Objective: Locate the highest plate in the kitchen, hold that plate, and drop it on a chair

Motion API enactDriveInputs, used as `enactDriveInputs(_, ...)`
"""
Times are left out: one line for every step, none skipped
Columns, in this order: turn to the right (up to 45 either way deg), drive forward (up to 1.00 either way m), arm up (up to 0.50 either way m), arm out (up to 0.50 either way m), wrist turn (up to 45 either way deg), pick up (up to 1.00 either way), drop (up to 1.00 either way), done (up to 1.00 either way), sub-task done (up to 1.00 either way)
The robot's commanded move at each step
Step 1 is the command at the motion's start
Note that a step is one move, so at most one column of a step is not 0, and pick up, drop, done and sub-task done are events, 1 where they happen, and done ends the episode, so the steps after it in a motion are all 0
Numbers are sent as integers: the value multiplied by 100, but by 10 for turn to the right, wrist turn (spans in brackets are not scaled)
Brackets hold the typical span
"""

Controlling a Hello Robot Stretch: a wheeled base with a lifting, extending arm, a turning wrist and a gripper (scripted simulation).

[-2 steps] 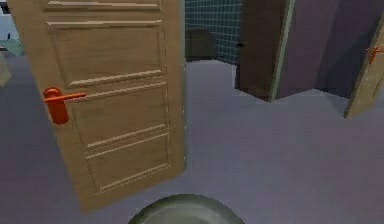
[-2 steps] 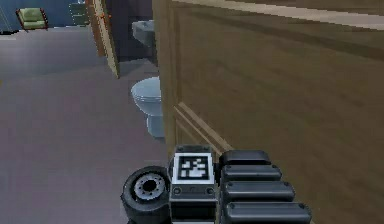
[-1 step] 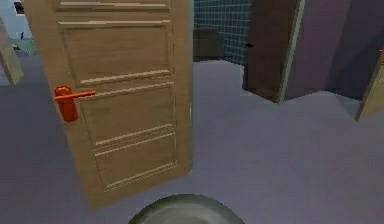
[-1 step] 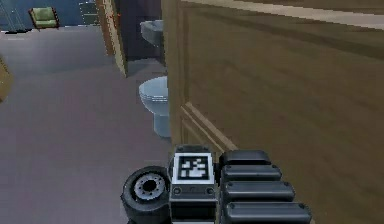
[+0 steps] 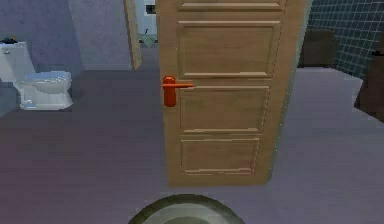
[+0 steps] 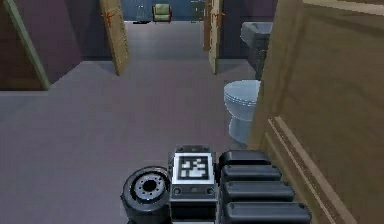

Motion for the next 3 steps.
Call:
enactDriveInputs(0, 20, 0, 0, 0, 0, 0, 0, 0)
enactDriveInputs(-450, 0, 0, 0, 0, 0, 0, 0, 0)
enactDriveInputs(-420, 0, 0, 0, 0, 0, 0, 0, 0)
